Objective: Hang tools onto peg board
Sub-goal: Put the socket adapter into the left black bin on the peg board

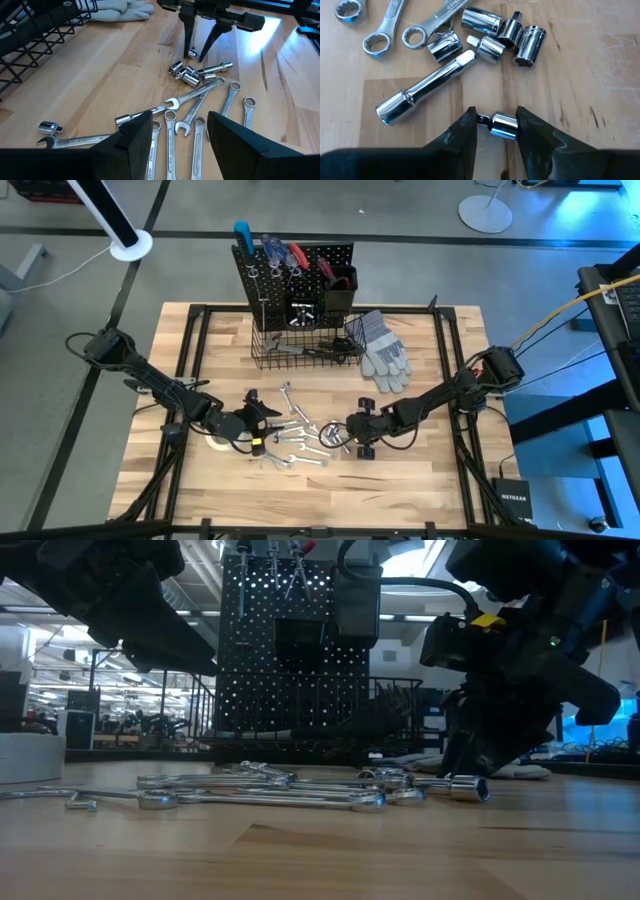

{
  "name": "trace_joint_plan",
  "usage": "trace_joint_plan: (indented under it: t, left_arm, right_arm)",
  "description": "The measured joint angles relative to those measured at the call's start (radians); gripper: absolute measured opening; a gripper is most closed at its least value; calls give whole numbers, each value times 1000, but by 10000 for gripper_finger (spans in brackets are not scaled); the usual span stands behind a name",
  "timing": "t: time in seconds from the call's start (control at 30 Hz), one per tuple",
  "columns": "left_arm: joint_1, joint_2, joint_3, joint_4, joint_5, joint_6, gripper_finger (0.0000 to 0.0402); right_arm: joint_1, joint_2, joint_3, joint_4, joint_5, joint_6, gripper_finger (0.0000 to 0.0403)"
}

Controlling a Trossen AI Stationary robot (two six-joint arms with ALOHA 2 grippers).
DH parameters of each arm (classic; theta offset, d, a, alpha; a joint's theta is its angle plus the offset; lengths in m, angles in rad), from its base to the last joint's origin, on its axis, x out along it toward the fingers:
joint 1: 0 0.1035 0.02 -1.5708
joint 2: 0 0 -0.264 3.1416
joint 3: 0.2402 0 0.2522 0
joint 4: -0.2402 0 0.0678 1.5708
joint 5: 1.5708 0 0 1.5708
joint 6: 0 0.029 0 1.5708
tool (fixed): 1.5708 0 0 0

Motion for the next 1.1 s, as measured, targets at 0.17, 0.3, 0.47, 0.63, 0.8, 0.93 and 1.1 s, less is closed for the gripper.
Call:
trace_joint_plan:
  t: [0.17,0.3,0.47,0.63,0.8,0.93,1.1]
  left_arm:
    - [0,0,0,0,0,0,182]
    - [0,0,0,0,0,0,182]
    - [0,0,0,0,0,0,182]
    - [0,0,0,0,0,0,182]
    - [0,0,0,0,0,0,182]
    - [0,0,0,-1,0,0,182]
    - [0,0,0,-4,0,0,182]
  right_arm:
    - [0,1,16,-14,9,3,118]
    - [0,-4,56,-35,10,-17,117]
    - [-3,-22,138,-70,49,-80,117]
    - [-5,-32,239,-132,141,-186,117]
    - [-24,-39,360,-123,252,-332,120]
    - [-59,-39,459,-97,349,-458,121]
    - [-128,-40,525,57,408,-612,122]
